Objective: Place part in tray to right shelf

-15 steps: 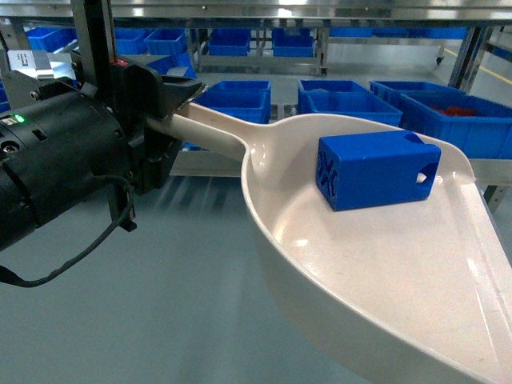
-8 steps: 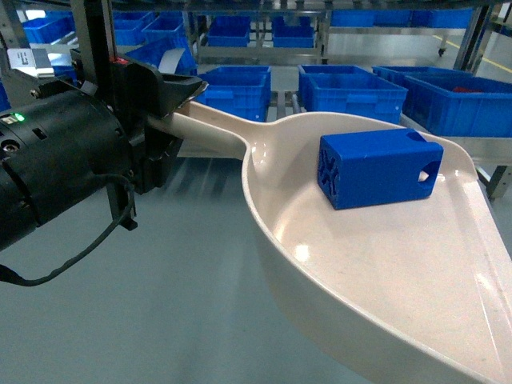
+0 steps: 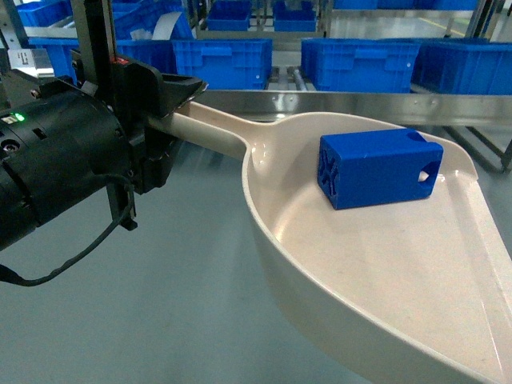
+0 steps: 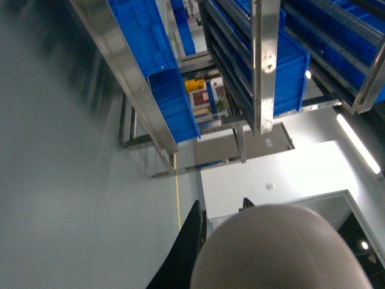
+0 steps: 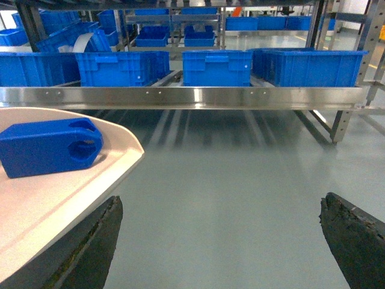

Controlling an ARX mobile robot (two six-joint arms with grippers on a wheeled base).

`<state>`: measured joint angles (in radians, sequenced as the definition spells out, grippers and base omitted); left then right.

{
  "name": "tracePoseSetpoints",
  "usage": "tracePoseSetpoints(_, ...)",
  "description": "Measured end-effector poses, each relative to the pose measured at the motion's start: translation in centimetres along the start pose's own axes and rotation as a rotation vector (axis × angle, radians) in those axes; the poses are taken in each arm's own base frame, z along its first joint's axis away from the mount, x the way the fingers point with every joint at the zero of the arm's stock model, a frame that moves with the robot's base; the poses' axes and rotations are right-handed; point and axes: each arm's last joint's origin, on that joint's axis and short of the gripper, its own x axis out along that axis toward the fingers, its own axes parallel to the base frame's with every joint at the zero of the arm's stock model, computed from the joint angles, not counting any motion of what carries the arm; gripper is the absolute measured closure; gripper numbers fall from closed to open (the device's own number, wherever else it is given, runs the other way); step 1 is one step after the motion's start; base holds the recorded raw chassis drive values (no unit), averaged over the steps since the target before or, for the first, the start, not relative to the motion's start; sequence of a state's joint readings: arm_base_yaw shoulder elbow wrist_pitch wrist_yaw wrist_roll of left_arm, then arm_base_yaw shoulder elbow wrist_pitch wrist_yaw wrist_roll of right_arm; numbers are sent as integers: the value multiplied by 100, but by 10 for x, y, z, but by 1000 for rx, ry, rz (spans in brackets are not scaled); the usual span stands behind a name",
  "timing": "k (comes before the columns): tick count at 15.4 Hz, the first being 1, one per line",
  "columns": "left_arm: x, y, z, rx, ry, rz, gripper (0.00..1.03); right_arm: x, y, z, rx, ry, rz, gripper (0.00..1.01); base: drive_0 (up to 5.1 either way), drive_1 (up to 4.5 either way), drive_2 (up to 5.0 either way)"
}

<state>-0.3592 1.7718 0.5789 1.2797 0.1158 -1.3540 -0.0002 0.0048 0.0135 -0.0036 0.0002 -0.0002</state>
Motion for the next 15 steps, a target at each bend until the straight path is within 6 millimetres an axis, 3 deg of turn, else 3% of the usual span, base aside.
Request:
tracePoseSetpoints(12,0,0,0,0,0,3,90,0,0,0,0,2,0,3,0,0,0)
tracePoseSetpoints(15,0,0,0,0,1,2,90,0,0,0,0,0,0,3,1,419,-416)
